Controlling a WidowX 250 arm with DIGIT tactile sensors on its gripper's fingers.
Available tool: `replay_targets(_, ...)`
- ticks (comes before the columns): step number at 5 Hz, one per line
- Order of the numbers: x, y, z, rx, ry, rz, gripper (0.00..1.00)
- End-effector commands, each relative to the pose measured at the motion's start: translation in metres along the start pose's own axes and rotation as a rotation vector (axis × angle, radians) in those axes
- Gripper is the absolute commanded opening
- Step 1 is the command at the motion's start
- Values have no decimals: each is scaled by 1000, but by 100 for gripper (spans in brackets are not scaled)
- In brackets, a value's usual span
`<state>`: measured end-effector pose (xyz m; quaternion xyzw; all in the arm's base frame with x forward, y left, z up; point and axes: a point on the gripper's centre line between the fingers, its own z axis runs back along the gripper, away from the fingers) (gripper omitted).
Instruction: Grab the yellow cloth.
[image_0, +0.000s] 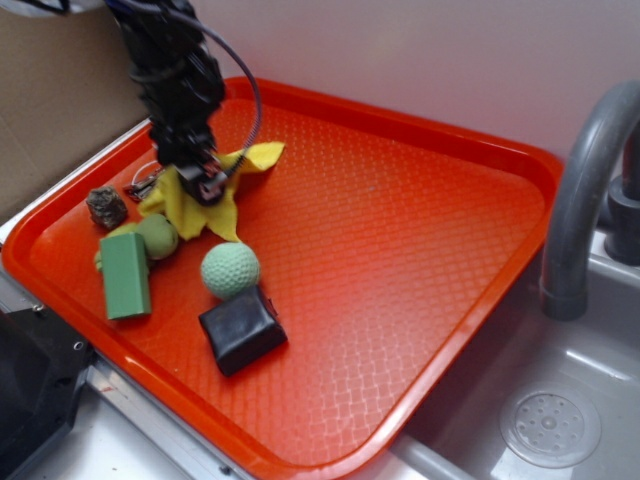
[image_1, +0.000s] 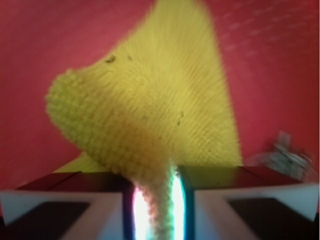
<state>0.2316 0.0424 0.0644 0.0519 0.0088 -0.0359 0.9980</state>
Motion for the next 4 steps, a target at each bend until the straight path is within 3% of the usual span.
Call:
replay_targets(1,36,-50,120,179,-105,-49,0)
replay_targets(2,42,-53,168,139,-131,-74,0)
replay_targets(3,40,-54,170,126,-155,-95,0)
replay_targets(4,41,-54,162,108,-101,-110,0)
